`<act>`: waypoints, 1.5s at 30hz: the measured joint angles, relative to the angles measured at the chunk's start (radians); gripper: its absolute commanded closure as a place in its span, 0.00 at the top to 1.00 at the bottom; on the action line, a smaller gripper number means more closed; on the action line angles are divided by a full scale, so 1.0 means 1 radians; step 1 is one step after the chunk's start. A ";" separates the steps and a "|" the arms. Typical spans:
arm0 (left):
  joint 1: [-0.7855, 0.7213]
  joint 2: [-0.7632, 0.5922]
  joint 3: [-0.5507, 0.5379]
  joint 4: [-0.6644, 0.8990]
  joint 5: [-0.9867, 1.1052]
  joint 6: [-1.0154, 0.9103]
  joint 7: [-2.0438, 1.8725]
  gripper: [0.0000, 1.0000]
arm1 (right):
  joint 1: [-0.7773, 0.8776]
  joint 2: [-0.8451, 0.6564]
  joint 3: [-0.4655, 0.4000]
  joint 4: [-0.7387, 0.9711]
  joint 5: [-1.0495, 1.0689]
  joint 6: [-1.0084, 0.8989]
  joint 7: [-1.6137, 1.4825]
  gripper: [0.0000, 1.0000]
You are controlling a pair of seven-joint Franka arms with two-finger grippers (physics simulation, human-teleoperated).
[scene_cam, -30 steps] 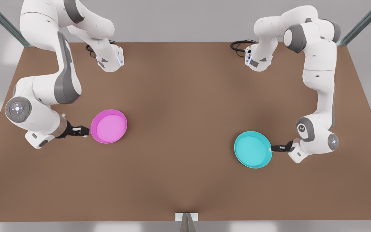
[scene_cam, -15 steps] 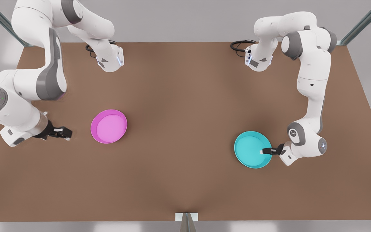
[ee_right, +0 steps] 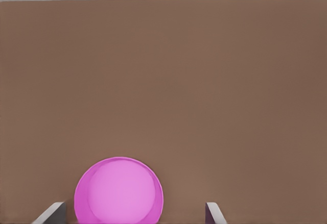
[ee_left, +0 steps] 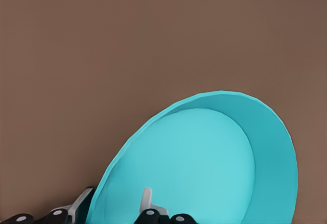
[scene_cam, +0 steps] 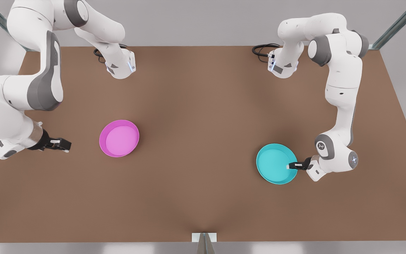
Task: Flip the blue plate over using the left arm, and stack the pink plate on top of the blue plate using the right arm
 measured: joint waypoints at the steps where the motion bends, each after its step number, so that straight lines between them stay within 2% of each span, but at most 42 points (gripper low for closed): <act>1: 0.000 0.001 0.000 0.000 0.000 0.001 0.000 0.44 | -0.002 0.000 0.001 0.000 0.007 -0.001 0.002 1.00; 14: 0.000 0.015 0.000 0.002 -0.015 0.001 0.002 0.33 | -0.046 -0.001 -0.005 0.006 0.009 -0.075 -0.002 1.00; 21: 0.000 0.015 0.003 0.015 -0.004 0.000 0.003 0.33 | 0.020 0.008 0.000 0.002 0.001 -0.074 0.004 1.00; 25: 0.000 0.015 0.003 0.015 -0.001 0.000 0.003 0.28 | 0.021 0.029 0.000 0.003 -0.003 -0.063 0.003 1.00; 28: 0.000 0.015 0.003 0.015 0.000 0.000 0.003 0.26 | 0.018 0.057 0.000 0.000 -0.005 0.022 0.015 1.00; 30: 0.000 0.015 0.003 0.015 0.001 0.000 0.003 0.25 | 0.076 0.080 0.000 -0.006 -0.010 0.023 0.013 1.00; 36: 0.000 0.014 0.003 0.015 0.017 -0.001 0.002 0.25 | 0.110 0.081 -0.002 0.004 -0.019 0.028 0.015 1.00; 41: -0.001 0.006 0.017 0.017 0.034 -0.008 0.010 0.25 | 0.129 0.080 -0.005 0.003 -0.144 0.022 0.014 1.00; 45: -0.003 -0.010 0.024 0.017 0.060 -0.014 0.009 0.25 | 0.144 0.081 -0.004 -0.005 -0.144 0.017 0.020 1.00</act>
